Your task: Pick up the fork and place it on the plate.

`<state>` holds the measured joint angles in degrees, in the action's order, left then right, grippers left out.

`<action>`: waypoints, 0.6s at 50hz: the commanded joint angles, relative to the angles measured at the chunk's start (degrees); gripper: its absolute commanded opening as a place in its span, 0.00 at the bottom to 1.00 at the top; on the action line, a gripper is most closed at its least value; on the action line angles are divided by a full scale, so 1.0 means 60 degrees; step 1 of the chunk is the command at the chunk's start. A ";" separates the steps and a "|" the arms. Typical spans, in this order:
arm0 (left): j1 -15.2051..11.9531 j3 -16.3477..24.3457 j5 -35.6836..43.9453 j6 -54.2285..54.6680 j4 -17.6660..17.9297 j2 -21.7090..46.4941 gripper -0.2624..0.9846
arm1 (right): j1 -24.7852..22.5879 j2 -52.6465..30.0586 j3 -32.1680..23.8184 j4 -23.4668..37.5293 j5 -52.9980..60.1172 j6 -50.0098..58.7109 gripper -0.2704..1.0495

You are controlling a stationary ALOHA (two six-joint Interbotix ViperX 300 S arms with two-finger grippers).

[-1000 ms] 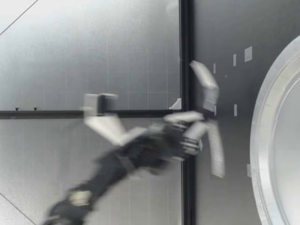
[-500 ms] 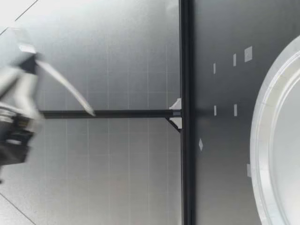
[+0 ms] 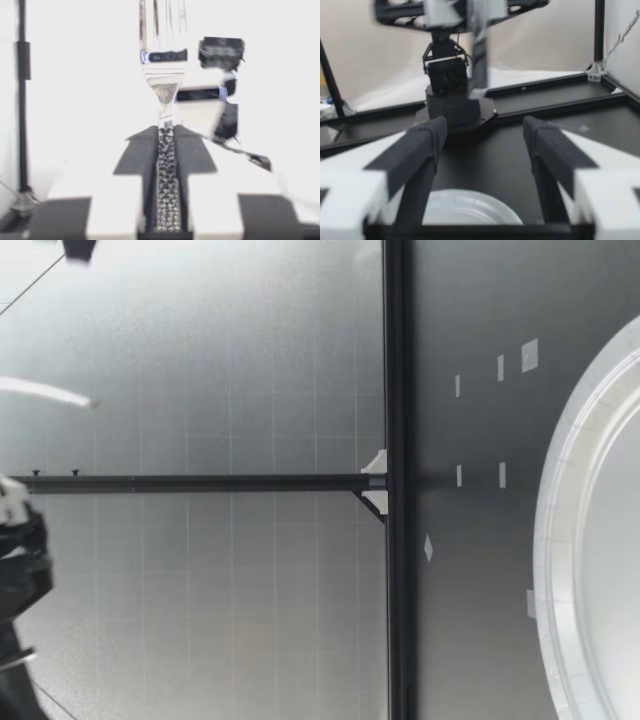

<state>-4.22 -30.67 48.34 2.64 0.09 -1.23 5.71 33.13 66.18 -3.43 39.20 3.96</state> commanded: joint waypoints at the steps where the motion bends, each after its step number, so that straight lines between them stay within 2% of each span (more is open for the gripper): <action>1: 0.0000 0.0352 0.0161 0.0029 -0.0103 0.0103 0.23 | 0.0059 -0.0776 -0.0571 0.0000 0.0469 0.0293 0.71; 18: 0.0044 0.0410 0.0190 -0.0015 -0.0337 0.0190 0.23 | 0.0015 -0.2139 -0.1187 0.0791 0.1611 0.1714 0.72; 30: 0.0044 0.0425 0.0190 0.0029 -0.0352 0.0190 0.23 | 0.0015 -0.2856 -0.1523 0.0938 0.1831 0.1772 0.72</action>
<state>-4.04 -29.62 48.96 2.64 -1.93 0.79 5.71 17.14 59.06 2.02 48.60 14.59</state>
